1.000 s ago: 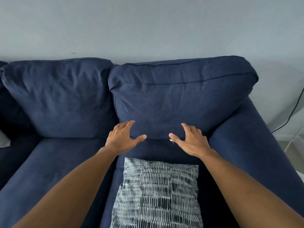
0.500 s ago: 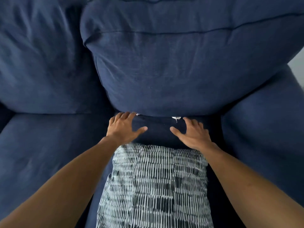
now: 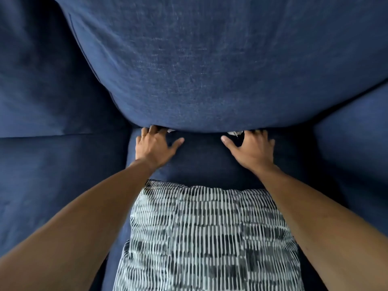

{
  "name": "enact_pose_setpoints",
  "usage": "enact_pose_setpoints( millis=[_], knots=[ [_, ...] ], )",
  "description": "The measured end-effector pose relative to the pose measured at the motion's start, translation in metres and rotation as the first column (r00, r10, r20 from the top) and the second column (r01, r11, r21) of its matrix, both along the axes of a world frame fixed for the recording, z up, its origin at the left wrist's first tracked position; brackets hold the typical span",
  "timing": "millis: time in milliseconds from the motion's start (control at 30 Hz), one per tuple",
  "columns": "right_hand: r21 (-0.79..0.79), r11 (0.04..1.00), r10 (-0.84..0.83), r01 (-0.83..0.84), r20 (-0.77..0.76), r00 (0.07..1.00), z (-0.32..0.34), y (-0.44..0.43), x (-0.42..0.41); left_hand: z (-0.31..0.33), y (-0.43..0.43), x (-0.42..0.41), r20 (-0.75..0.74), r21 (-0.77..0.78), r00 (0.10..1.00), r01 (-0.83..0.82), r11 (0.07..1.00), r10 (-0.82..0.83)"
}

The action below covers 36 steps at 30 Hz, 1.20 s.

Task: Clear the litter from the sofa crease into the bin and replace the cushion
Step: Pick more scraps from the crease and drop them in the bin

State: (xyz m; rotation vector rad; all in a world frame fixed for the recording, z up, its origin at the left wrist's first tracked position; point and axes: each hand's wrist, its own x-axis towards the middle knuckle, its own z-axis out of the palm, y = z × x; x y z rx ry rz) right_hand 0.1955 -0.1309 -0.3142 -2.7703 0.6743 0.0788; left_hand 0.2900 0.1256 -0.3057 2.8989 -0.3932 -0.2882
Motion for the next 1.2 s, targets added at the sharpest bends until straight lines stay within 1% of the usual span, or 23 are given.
enact_pose_setpoints(
  millis=[200, 333, 433, 533, 633, 733, 867, 967, 1067, 1200],
  knots=[
    [-0.024, 0.999, -0.042, 0.046, 0.149, 0.988, -0.010, 0.003, 0.008, -0.011, -0.003, 0.006, 0.082, -0.043, 0.996, -0.026, 0.999, 0.030],
    [0.005, 0.997, -0.081, 0.082, 0.227, 0.971, -0.014, 0.005, 0.013, -0.012, -0.007, 0.009, 0.103, -0.092, 0.990, -0.082, 0.992, 0.091],
    [0.032, 0.993, -0.115, 0.111, 0.250, 0.961, -0.015, 0.007, 0.017, -0.012, -0.011, 0.011, 0.105, -0.166, 0.984, -0.125, 0.978, 0.144],
    [0.047, 0.990, -0.138, 0.130, 0.275, 0.951, -0.015, 0.008, 0.018, -0.011, -0.010, 0.011, 0.120, -0.241, 0.979, -0.134, 0.961, 0.166],
    [0.052, 0.989, -0.145, 0.135, 0.286, 0.947, -0.011, 0.008, 0.017, -0.007, -0.010, 0.012, 0.104, -0.296, 0.977, -0.148, 0.944, 0.186],
    [0.077, 0.989, -0.140, 0.122, 0.292, 0.946, -0.005, 0.008, 0.014, -0.002, -0.009, 0.009, 0.103, -0.308, 0.980, -0.131, 0.942, 0.170],
    [0.068, 0.995, -0.092, 0.075, 0.292, 0.952, 0.007, 0.009, 0.003, 0.011, -0.002, -0.004, 0.117, -0.339, 0.980, -0.112, 0.934, 0.160],
    [0.049, 0.998, -0.052, 0.039, 0.315, 0.948, 0.022, 0.012, -0.008, 0.029, 0.005, -0.014, 0.136, -0.370, 0.981, -0.077, 0.926, 0.135],
    [0.034, 0.999, -0.037, 0.026, 0.350, 0.936, 0.039, 0.014, -0.018, 0.049, 0.011, -0.021, 0.166, -0.347, 0.979, -0.057, 0.936, 0.121],
    [0.019, 0.999, -0.034, 0.029, 0.374, 0.927, 0.067, 0.016, -0.032, 0.076, 0.016, -0.036, 0.200, -0.364, 0.971, -0.050, 0.930, 0.130]
  ],
)
